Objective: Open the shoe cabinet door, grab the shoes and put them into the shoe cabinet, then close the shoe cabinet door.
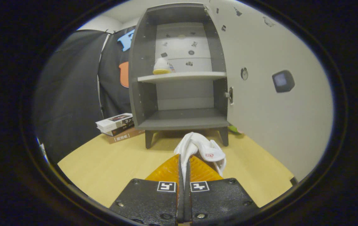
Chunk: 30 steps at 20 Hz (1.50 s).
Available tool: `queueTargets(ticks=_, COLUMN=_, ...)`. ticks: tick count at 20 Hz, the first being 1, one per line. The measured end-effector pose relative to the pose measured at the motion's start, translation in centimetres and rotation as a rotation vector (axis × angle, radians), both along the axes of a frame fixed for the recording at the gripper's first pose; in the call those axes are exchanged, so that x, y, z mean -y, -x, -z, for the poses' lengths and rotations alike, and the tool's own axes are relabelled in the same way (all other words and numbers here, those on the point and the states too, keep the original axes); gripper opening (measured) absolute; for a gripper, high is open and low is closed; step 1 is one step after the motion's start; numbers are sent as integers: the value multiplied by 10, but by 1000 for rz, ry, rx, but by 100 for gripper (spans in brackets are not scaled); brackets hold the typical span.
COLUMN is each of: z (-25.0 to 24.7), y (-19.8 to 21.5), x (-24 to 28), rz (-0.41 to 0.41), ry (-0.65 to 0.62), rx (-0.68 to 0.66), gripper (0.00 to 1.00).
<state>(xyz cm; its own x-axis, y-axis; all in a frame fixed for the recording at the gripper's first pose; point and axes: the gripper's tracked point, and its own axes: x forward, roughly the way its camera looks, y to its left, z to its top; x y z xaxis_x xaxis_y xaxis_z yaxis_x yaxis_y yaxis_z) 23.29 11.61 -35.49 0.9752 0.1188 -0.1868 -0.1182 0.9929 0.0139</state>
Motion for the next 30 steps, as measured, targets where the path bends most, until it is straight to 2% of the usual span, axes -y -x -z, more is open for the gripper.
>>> queueTargets(ticks=4, z=-57, y=20, x=8, rz=-4, ry=22, rx=95, gripper=4)
queueTargets(ticks=9, z=-119, y=42, x=17, rz=-20, ry=-15, rx=144, gripper=4)
queueTargets(ticks=15, z=-202, y=41, x=23, rz=-16, ry=3, rx=225, gripper=4)
queueTargets(ticks=23, z=-287, y=-4, x=36, rz=51, ry=35, rx=291, gripper=3)
queueTargets(ticks=30, z=-332, y=-69, x=33, rz=98, ry=78, rx=324, gripper=3)
